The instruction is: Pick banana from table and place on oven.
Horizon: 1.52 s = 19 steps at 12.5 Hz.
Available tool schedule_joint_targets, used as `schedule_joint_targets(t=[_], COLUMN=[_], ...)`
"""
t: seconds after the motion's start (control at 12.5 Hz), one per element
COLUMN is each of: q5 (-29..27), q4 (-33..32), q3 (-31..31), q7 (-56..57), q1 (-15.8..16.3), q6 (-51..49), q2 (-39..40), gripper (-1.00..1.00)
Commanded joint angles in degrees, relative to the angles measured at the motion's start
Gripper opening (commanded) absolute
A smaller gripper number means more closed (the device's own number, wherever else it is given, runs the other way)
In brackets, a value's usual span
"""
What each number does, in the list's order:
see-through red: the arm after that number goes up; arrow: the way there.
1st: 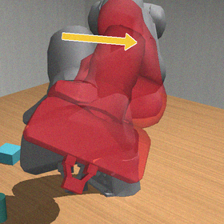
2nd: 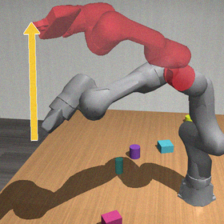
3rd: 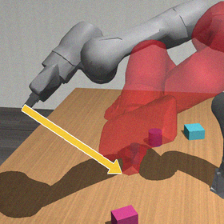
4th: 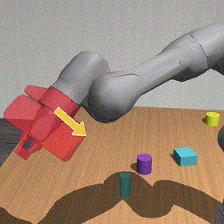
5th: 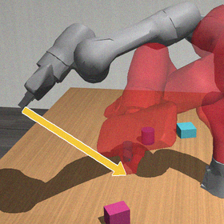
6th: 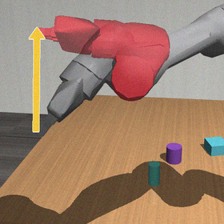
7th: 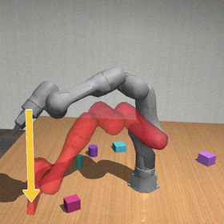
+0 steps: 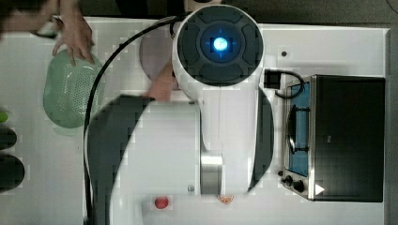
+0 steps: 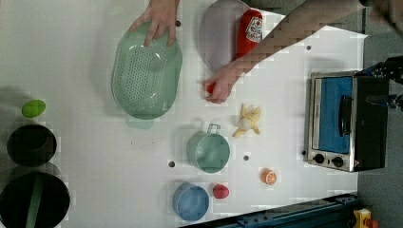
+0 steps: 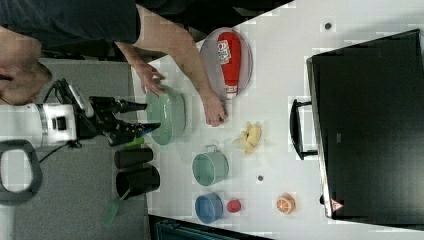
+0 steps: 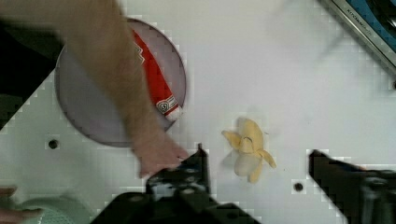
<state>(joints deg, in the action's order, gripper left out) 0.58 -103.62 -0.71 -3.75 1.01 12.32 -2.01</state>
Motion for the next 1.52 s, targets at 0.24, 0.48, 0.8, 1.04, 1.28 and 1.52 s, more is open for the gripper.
schedule_joint_targets(t=[0.24, 0.48, 0.8, 1.04, 1.28, 1.52], q5=[-0.34, -0.34, -0.34, -0.34, -0.34, -0.34], q4=[-20.77, -21.59, -27.42, -33.71, -39.26, -40.11], q3=[-1.62, -1.59, -1.29, -0.77, -0.41, -0.07], q7=[-5.49, -5.49, -5.49, -5.49, -5.50, -5.50], q1=[-1.70, -1.69, -1.65, -1.55, -1.55, -1.49], q6=[-5.60, -4.41, 5.98, 17.96, 30.46, 37.40], q2=[-25.42, -24.33, -19.60, -14.21, -7.64, 0.46], gripper=[1.00, 1.00, 1.00, 1.00, 1.00, 1.00])
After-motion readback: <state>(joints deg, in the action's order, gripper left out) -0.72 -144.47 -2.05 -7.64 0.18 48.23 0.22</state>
